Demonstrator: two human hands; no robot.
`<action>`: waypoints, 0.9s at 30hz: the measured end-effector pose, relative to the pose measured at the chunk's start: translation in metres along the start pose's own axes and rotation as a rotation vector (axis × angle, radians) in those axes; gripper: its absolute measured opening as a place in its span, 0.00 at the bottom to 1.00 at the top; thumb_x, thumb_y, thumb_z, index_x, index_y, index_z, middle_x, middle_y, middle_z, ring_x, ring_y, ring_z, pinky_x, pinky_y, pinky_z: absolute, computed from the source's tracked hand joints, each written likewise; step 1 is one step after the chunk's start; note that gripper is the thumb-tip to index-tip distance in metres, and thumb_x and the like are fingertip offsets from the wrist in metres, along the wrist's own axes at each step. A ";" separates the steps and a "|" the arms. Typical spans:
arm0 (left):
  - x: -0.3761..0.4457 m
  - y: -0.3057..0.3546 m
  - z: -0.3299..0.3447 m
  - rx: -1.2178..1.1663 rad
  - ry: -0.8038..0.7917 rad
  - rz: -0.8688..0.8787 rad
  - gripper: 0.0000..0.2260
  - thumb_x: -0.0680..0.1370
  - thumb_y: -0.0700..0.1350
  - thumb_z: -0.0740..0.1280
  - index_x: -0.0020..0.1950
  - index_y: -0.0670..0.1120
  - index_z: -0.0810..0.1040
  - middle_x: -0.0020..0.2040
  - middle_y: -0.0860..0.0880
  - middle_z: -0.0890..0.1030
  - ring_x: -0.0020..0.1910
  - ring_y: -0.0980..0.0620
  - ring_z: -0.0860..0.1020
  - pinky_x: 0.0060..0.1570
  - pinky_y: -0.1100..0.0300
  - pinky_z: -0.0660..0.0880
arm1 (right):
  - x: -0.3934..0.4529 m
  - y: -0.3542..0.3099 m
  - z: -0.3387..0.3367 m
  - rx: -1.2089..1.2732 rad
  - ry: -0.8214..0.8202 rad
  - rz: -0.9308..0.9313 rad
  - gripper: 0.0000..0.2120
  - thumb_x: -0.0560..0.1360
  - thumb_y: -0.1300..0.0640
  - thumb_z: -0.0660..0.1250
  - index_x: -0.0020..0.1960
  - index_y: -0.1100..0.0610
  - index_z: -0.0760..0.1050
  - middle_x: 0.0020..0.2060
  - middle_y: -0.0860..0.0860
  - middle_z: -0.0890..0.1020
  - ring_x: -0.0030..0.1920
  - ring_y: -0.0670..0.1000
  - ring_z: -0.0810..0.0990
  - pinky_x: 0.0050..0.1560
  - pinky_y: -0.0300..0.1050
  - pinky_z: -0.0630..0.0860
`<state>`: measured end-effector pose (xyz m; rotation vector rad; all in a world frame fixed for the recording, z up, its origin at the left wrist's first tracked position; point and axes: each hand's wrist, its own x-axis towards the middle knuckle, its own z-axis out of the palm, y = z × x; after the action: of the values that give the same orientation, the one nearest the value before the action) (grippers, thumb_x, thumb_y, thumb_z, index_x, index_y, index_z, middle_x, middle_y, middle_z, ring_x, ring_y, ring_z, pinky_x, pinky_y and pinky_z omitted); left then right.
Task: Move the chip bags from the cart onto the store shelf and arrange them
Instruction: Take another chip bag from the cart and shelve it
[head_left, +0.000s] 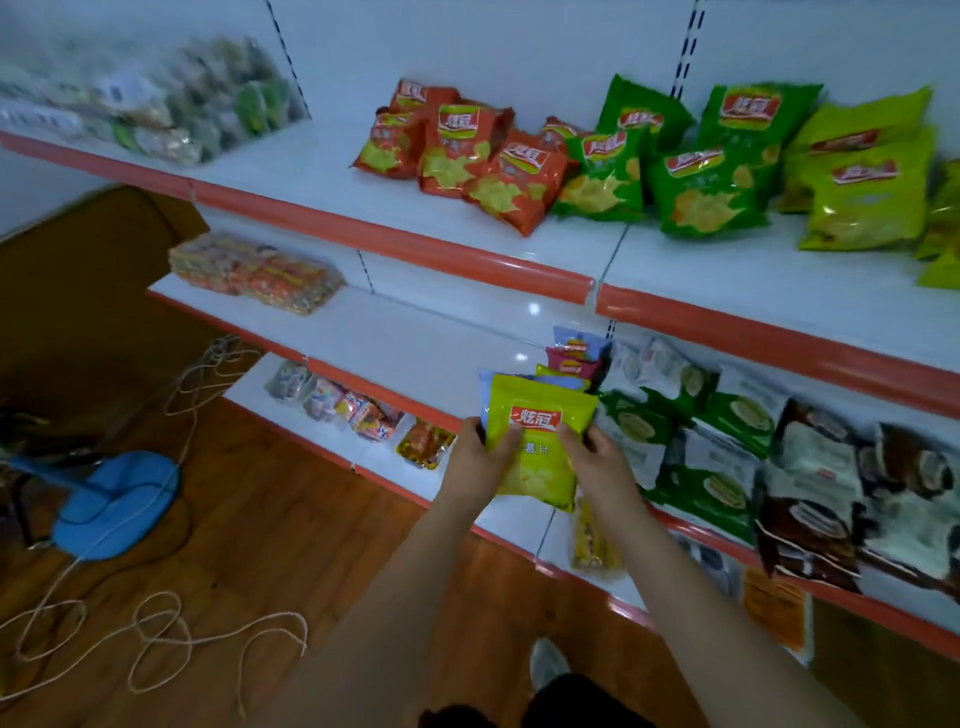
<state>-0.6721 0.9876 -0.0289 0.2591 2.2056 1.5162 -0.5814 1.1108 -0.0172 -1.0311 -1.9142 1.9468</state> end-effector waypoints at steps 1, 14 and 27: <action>0.019 0.000 -0.001 0.009 0.003 0.004 0.15 0.79 0.54 0.67 0.57 0.47 0.70 0.48 0.52 0.78 0.40 0.62 0.77 0.33 0.71 0.72 | 0.019 -0.005 0.006 -0.022 -0.001 0.007 0.10 0.77 0.46 0.65 0.55 0.48 0.77 0.51 0.49 0.83 0.46 0.48 0.83 0.48 0.47 0.80; 0.269 -0.068 -0.021 -0.007 -0.207 -0.042 0.20 0.77 0.53 0.69 0.66 0.48 0.72 0.49 0.45 0.82 0.48 0.44 0.83 0.54 0.43 0.80 | 0.248 0.022 0.084 0.077 -0.036 0.204 0.17 0.71 0.46 0.71 0.57 0.51 0.78 0.58 0.50 0.82 0.58 0.52 0.80 0.65 0.52 0.73; 0.434 -0.138 0.092 0.253 -0.222 0.057 0.31 0.75 0.61 0.63 0.72 0.44 0.67 0.64 0.40 0.77 0.63 0.38 0.75 0.59 0.47 0.73 | 0.377 0.065 0.030 -0.033 0.304 0.162 0.20 0.83 0.50 0.53 0.54 0.64 0.76 0.50 0.60 0.82 0.46 0.53 0.82 0.50 0.45 0.78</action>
<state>-0.9991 1.1843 -0.2944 0.5469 2.2215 1.1708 -0.8539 1.3069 -0.2025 -1.4380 -1.7474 1.7196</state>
